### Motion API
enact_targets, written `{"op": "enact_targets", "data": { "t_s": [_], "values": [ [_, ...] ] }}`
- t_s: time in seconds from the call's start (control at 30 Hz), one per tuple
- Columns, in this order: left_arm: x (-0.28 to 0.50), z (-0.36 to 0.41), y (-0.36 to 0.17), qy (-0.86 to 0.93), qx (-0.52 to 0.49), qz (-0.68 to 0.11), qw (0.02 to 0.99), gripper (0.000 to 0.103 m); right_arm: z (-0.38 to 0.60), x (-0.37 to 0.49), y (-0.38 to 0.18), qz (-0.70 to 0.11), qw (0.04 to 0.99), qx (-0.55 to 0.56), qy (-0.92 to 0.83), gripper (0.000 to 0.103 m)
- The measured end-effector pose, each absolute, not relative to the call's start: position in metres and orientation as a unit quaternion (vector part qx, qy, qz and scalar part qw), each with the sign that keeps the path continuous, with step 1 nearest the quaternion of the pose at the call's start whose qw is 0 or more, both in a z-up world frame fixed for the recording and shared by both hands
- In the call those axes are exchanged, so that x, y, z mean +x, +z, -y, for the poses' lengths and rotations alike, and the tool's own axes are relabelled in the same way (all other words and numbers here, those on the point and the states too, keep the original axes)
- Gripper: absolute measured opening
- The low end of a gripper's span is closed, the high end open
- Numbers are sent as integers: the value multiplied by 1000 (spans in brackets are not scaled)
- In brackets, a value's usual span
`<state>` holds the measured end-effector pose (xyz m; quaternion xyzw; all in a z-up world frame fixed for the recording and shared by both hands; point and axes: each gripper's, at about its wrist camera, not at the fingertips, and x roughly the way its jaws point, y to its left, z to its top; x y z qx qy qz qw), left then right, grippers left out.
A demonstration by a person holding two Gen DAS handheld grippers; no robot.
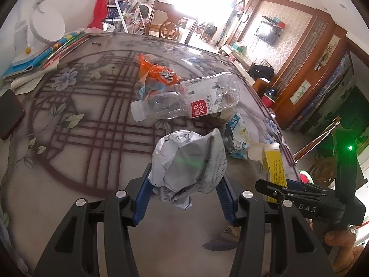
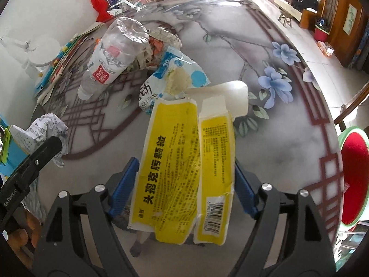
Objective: Collect trash
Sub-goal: 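Grasp the crumpled white paper with the left tool while the right tool grasps the yellow packets, then carry the white paper and yellow packets over the red bucket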
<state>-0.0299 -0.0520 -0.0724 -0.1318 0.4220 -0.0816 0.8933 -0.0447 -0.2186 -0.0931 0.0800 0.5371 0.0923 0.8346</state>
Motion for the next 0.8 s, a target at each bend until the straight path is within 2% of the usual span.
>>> {"op": "enact_targets", "data": {
  "t_s": [0.2,0.37,0.8],
  "values": [
    [-28,51,-74,-78,-130,-424,893,49,215,-47,-96,-541,832,73,99,76],
    [-27,50,-76,-76,-130,-425,892,49,207,-54,-91,-534,836,57,111,65],
    [-28,59,-84,-75,-104,-437,890,49,237,-88,-59,-495,856,100,108,65]
  ]
}}
